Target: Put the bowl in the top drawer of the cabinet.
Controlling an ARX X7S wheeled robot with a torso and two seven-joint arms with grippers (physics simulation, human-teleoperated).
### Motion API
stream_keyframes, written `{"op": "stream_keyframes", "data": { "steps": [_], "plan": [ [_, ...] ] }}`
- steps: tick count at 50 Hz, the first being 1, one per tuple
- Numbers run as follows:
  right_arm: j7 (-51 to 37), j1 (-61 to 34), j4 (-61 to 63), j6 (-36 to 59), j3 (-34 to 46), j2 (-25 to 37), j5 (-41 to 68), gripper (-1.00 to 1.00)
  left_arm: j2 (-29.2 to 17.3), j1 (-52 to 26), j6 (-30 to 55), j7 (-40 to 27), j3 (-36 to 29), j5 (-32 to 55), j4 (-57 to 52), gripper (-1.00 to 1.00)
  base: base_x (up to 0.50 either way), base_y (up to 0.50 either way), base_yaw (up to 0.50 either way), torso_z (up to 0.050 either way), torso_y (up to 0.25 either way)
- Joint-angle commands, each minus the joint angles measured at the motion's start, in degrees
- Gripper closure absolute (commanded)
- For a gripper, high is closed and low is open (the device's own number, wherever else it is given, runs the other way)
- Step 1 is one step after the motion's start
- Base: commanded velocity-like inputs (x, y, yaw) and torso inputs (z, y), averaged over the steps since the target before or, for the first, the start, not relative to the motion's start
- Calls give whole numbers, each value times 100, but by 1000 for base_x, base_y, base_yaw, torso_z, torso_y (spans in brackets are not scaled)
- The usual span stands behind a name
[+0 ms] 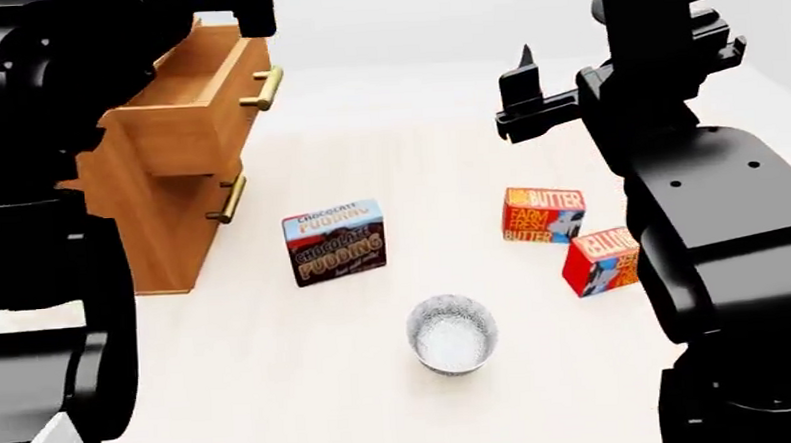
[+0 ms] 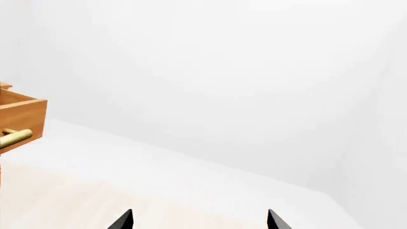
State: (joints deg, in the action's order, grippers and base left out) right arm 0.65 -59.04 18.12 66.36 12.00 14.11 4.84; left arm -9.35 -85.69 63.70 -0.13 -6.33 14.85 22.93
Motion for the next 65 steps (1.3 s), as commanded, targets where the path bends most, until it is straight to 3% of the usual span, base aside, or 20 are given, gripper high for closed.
{"op": "stream_keyframes", "data": {
  "steps": [1, 10, 31, 37, 56, 65],
  "plan": [
    [10, -281, -61, 120, 49, 48, -1, -100, 98, -659, -99, 38, -74, -39, 1000, -100, 500, 0, 0, 0, 0],
    [38, -236, -16, 136, 109, 104, 23, -100, 119, -853, -451, 14, -149, -156, 1830, -100, 500, 0, 0, 0, 0],
    [74, -4, 134, -93, 126, 200, 89, -100, 273, -873, -787, -79, -314, -243, 2536, -100, 500, 0, 0, 0, 1],
    [1, 23, 85, -86, 392, 294, -44, -100, 351, -1106, -1025, -63, -344, -278, 3237, -100, 500, 0, 0, 0, 0],
    [-10, 124, -44, -180, 516, 333, -43, -100, 399, -1772, -1957, -36, -398, -418, 5125, -100, 0, 0, 0, 0, 0],
    [-28, 166, -173, -283, 557, 324, -44, -100, 341, -1667, -1844, -174, -140, -568, 5200, -100, 0, 0, 0, 0, 0]
  ]
}}
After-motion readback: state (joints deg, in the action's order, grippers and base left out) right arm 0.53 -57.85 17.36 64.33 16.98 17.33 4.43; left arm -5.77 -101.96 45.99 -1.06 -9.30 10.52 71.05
